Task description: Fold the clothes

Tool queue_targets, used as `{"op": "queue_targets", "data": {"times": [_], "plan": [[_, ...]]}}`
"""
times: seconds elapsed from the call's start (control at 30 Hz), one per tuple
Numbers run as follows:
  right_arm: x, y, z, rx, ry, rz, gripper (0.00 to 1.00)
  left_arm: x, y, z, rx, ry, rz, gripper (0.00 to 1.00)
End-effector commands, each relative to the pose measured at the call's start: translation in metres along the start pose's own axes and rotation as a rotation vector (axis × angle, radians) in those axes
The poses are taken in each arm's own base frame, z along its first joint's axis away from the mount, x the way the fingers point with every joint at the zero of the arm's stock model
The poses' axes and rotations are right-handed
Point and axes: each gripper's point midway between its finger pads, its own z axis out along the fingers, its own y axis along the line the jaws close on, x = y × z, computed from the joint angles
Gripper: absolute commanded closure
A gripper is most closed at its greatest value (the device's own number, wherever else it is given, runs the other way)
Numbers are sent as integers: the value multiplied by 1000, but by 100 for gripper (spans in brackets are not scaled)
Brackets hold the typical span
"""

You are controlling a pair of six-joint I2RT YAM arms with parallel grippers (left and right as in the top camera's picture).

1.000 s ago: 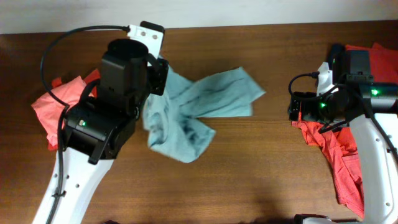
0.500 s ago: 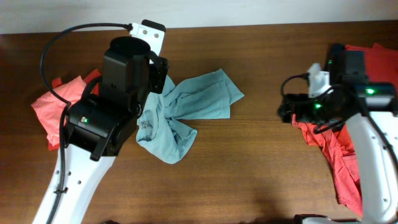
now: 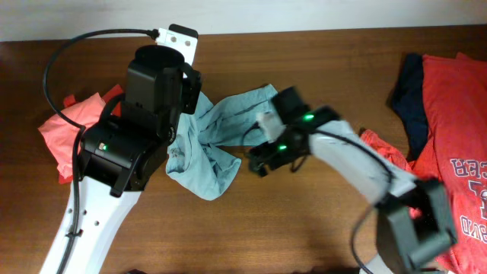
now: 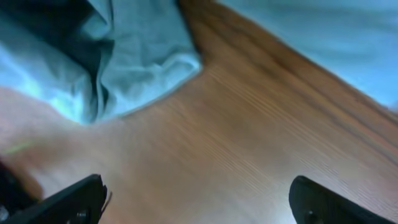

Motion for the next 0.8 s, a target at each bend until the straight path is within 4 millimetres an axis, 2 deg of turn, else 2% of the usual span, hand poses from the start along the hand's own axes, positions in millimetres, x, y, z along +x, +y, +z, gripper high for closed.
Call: {"op": "queue_targets", "data": {"times": [0.0,0.07,0.13,0.2,0.33,0.37,0.4,0.43,0.47,0.5,0.57,0.63,0.7,0.77], "plan": [[3,19,43,-49,52,-14,2,-9,9,-6,-27,-26,2,100],[6,28,62,-61,77,-38,1,-8,9,-6,-29,-19,5,99],[7,17,64,4,81,12,1,-3,16,-6,-58,1,8,96],[6,-9,48,124,68,84,1,1,37,1,-116,16,-15,97],[8,-30,18,164,64,150,1,10,93,25,-249,45,-90,99],[10,-39,6,170,55,182,1,16,112,39,-284,60,-115,100],[12,-46,-4,174,49,209,1,26,123,58,-283,84,-135,88],[13,-50,-9,176,47,224,1,32,126,70,-271,104,-142,66],[15,-55,-15,180,46,243,1,43,128,85,-254,135,-149,36],[21,-63,-25,186,50,277,1,66,127,109,-220,210,-153,13],[27,-70,-33,193,58,299,1,89,119,124,-180,294,-146,1],[36,-85,-42,231,73,337,1,113,100,131,-106,387,-143,1],[41,-94,-46,252,86,338,1,119,78,125,-23,422,-163,1],[46,-106,-52,288,92,362,1,121,54,111,51,458,-219,1]]}}
